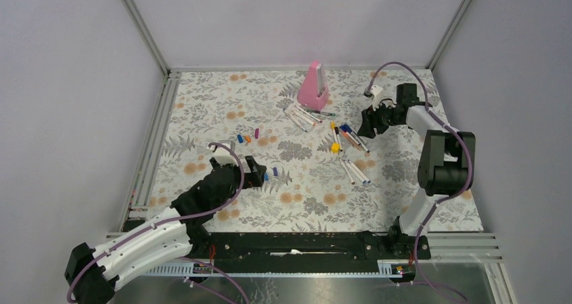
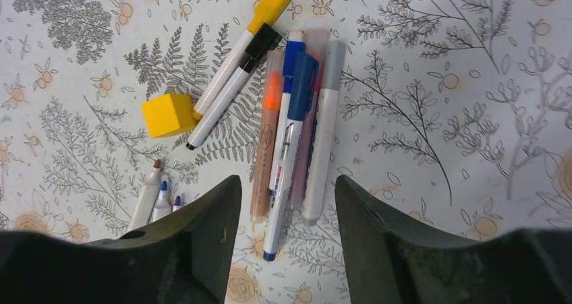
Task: Open the pen caps
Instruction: Adjust the pen at the center of the board.
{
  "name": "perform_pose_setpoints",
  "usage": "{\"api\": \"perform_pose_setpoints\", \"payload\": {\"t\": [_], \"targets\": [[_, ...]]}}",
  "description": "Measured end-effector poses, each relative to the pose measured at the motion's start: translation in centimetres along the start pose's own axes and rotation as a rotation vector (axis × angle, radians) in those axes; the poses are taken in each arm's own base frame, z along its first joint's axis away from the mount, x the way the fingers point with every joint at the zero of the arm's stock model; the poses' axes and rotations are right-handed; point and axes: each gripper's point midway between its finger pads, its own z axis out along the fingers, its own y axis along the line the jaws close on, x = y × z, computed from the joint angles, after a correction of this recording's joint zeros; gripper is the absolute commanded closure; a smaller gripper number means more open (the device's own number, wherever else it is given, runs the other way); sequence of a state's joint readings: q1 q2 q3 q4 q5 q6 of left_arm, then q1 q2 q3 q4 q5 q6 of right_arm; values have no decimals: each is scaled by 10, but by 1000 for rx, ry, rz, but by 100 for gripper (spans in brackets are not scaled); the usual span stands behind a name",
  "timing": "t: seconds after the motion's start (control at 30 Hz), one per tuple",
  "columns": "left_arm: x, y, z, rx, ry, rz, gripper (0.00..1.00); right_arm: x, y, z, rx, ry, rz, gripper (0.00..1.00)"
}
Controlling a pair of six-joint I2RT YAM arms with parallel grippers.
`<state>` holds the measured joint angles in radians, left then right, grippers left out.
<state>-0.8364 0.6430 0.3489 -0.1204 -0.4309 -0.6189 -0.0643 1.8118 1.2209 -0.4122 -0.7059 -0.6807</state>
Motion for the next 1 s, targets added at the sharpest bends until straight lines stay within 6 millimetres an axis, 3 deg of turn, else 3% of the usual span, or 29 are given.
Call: {"api": "perform_pose_setpoints", "payload": {"t": [0.3, 1.0], "targets": [[7, 2, 7, -13, 12, 4, 1, 23, -12, 34, 14, 155, 41, 49], [10, 5, 11, -23, 14, 4, 1, 34, -33, 36, 100, 233, 68, 58]]}}
